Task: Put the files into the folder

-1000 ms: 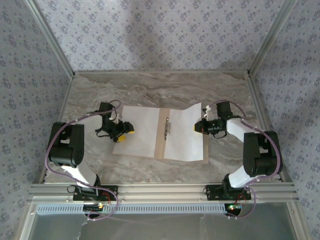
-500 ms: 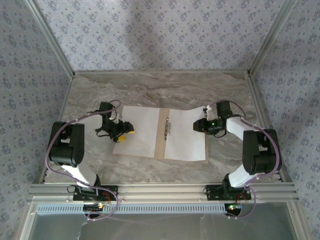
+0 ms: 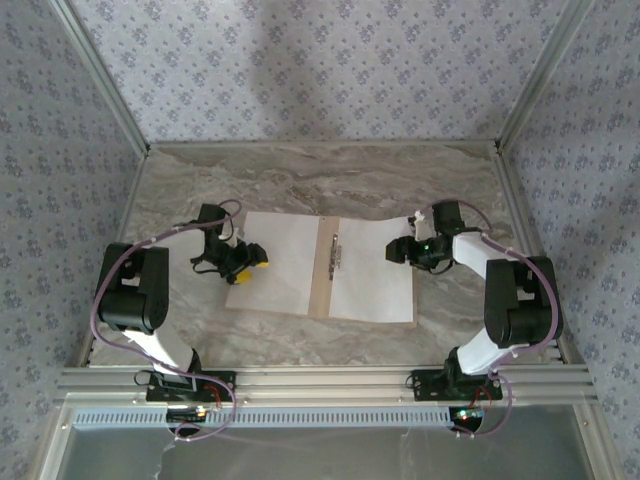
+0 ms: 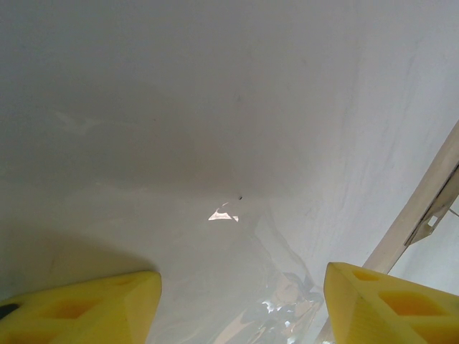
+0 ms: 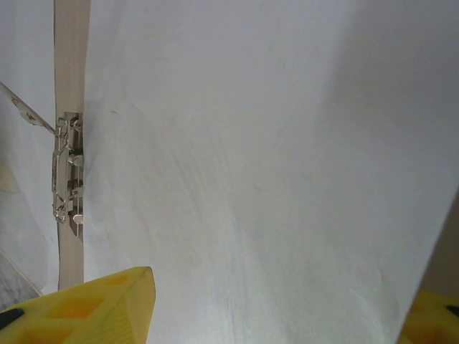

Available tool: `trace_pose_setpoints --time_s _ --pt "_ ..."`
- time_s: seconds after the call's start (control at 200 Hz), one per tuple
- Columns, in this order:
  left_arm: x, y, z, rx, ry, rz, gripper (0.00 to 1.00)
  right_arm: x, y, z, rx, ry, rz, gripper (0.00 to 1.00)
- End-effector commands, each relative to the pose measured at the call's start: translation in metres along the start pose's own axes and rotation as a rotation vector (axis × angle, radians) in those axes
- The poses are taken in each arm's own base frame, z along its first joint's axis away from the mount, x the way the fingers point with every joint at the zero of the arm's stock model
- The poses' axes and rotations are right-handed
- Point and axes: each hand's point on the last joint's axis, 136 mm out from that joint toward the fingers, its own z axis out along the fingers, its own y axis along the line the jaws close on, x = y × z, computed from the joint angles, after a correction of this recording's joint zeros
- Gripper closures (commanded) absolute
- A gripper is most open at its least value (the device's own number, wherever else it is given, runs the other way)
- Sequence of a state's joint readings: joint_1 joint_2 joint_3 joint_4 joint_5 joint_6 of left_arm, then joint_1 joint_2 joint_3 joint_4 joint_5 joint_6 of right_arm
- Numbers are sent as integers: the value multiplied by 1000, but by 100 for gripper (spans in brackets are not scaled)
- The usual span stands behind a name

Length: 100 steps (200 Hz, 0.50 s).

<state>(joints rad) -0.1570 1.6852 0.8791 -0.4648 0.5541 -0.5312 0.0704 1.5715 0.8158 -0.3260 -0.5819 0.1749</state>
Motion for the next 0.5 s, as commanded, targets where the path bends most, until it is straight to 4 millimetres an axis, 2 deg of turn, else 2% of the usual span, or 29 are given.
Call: trace_pose_setpoints --time_s 0.0,0.495 --pt "13 59 22 -205 39 -52 35 -6 -5 -2 26 -3 16 38" --pt "13 59 23 -206 44 -54 35 -10 -8 5 21 0 29 38"
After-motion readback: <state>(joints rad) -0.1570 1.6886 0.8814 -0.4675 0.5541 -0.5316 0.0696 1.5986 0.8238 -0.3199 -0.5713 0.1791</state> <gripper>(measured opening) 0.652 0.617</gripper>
